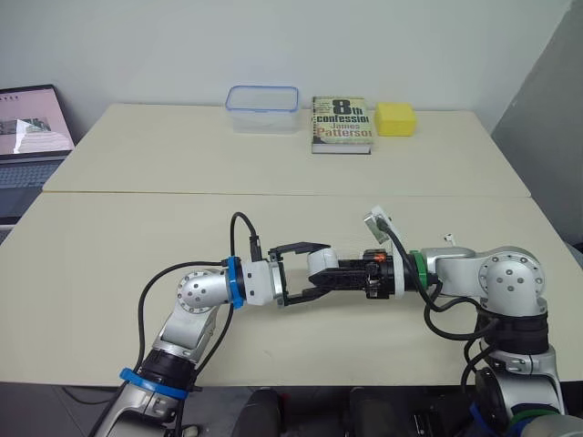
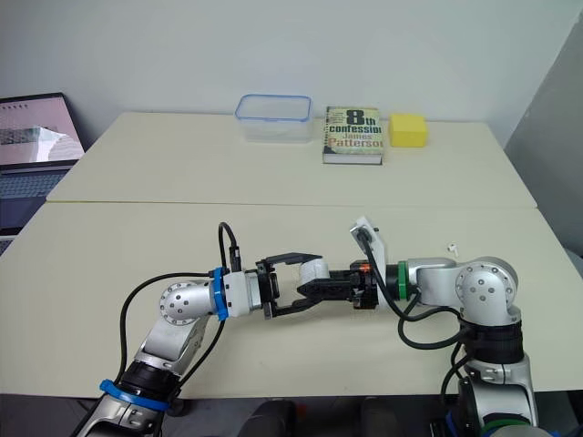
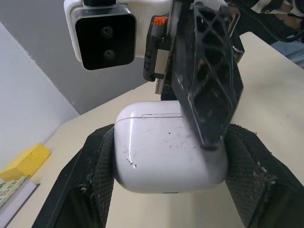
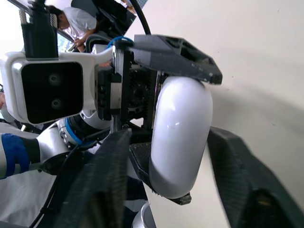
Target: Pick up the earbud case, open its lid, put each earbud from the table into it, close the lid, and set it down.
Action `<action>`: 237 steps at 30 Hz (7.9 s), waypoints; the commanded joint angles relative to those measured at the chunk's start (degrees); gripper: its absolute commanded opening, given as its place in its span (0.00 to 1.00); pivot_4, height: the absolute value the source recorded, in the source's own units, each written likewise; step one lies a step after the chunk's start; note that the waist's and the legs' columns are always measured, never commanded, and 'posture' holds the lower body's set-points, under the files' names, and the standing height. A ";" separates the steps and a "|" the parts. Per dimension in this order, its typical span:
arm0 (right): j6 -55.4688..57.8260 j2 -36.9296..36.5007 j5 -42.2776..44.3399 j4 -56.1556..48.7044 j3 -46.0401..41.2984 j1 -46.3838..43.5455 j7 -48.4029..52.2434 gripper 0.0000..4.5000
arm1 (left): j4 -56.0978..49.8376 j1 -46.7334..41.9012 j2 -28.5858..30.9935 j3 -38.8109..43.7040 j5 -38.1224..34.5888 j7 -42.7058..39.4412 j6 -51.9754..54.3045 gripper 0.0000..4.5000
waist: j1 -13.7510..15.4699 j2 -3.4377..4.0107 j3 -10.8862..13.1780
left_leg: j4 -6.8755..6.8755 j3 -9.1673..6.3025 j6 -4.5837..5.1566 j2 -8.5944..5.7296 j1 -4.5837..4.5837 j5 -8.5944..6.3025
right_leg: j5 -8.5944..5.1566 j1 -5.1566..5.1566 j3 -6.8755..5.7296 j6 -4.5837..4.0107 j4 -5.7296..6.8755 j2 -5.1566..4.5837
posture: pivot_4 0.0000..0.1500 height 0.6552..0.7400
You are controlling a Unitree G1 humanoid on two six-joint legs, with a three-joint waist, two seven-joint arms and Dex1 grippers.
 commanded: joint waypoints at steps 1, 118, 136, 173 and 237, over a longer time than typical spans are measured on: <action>-0.57 0.19 0.45 -0.20 -0.44 -1.03 0.05 0.24 | -0.59 -0.62 -0.41 0.11 -0.03 0.71 -1.43 0.62 | 0.00 0.00 0.00 | 0.00 0.00 0.00 0.00 0.00 0.00 | 0.00 0.00 0.00 0.00 0.00 0.00 | 1.00 0.99; -39.84 -29.24 -56.16 -12.34 32.40 -9.88 43.62 0.18 | -16.15 -17.11 6.08 -7.95 -2.16 -3.40 57.06 1.00 | -1.19 0.13 0.12 | 0.10 -0.12 -0.02 -0.01 -0.03 0.01 | -0.07 -0.34 0.06 0.07 0.65 -0.01 | 1.00 0.99; -39.63 -28.43 -56.14 -12.79 32.19 -9.48 43.33 0.18 | -14.80 -17.74 4.33 -9.44 -1.65 -4.32 57.15 0.44 | -1.20 0.13 0.12 | 0.11 -0.12 -0.02 -0.01 -0.02 0.01 | -0.07 -0.35 0.06 0.08 0.68 -0.01 | 1.00 0.99; -61.59 -32.29 -51.88 -13.38 14.30 1.52 45.16 0.86 | -17.00 8.91 -1.59 7.21 -12.99 0.81 41.59 0.17 | -1.13 0.13 0.12 | 0.13 -0.11 -0.02 0.13 0.04 0.01 | -0.09 -0.31 0.14 0.06 0.73 -0.13 | 1.00 0.99; -55.16 -26.11 -46.94 -13.02 7.16 0.48 39.61 0.86 | -9.42 9.02 -9.20 13.47 0.83 22.89 16.20 0.17 | -0.87 0.12 0.11 | 0.09 -0.09 -0.02 0.03 0.03 0.01 | -0.09 -0.30 0.11 0.06 0.65 -0.12 | 1.00 0.99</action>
